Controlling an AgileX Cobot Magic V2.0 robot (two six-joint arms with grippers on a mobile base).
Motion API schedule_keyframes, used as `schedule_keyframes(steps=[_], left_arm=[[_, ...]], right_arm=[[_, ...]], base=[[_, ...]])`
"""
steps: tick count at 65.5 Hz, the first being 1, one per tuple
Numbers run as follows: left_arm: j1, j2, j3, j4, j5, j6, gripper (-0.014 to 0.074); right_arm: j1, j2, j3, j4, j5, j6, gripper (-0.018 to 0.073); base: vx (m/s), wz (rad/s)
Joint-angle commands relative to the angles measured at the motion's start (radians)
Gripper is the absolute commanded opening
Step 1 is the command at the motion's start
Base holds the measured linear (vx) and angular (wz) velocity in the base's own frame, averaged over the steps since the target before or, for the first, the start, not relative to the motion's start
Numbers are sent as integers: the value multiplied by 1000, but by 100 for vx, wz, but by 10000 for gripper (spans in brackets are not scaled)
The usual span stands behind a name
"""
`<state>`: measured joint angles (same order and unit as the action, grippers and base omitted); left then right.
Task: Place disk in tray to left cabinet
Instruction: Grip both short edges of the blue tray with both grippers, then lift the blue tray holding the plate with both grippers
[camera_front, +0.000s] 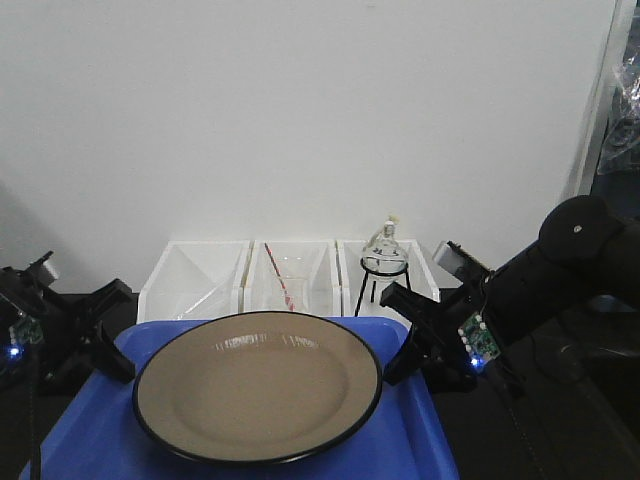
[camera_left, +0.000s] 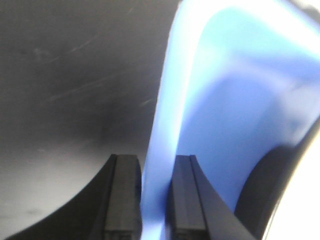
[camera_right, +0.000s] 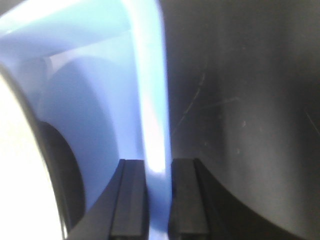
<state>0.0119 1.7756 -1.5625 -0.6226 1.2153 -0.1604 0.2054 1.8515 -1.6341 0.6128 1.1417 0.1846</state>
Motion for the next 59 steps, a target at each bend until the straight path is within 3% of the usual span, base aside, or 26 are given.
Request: schedule_keyframes(steps=[1,12,32,59], left_arm=[[-27,-51,-73,-253,41,-70,-1],[-27,-51,-134,-335,41,-104,-1],[-29,-110,-193,-305,40,-148,-1],[-29,-151,-193,-299,40,-137,-1]], right_arm=[[23,-64,-80,174,30,41,-4],[23,-64,-159,171,54,88,-4],[-27,-64,-279,172,101,153,-3],[-35,-64,-298,213,122,161,-3]], base=[[0,0],[0,0],[0,0],[0,0]])
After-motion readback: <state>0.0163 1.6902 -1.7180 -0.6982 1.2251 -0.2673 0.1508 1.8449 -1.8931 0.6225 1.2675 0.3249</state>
